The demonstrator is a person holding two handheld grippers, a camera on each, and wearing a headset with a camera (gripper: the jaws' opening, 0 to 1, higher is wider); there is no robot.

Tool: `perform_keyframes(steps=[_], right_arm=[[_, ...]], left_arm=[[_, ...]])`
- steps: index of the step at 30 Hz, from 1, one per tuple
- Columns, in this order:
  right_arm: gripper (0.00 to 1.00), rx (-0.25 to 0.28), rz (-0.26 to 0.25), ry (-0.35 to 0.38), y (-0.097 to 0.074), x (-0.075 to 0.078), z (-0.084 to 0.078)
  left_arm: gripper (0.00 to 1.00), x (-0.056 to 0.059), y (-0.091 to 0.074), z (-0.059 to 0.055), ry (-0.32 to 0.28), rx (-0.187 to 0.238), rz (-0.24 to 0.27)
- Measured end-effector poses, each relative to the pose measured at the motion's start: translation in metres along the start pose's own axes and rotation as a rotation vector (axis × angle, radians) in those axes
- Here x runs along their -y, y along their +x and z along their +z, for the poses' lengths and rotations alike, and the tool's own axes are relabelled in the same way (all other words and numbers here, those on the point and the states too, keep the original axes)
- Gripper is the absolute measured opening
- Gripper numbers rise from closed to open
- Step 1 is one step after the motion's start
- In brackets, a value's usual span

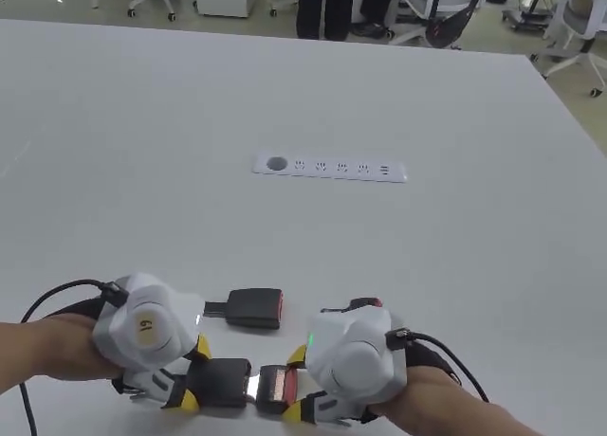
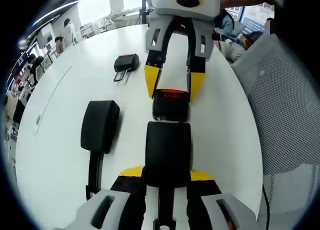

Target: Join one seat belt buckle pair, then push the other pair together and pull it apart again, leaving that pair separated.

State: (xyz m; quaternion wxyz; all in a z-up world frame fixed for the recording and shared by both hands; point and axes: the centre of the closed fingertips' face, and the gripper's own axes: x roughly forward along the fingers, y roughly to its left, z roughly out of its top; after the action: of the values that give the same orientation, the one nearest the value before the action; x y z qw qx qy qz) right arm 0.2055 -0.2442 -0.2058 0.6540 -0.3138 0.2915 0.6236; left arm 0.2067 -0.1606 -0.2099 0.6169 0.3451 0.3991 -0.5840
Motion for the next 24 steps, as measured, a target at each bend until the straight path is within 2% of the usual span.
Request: perform_keyframes(steps=[24], right_arm=[[0.27,0.013,-0.009,0.016,0.0005,-0.0002,0.0032]], left_arm=[[0.3,-0.0015,0.0016,-0.0017,0.001,-0.014,0.001]])
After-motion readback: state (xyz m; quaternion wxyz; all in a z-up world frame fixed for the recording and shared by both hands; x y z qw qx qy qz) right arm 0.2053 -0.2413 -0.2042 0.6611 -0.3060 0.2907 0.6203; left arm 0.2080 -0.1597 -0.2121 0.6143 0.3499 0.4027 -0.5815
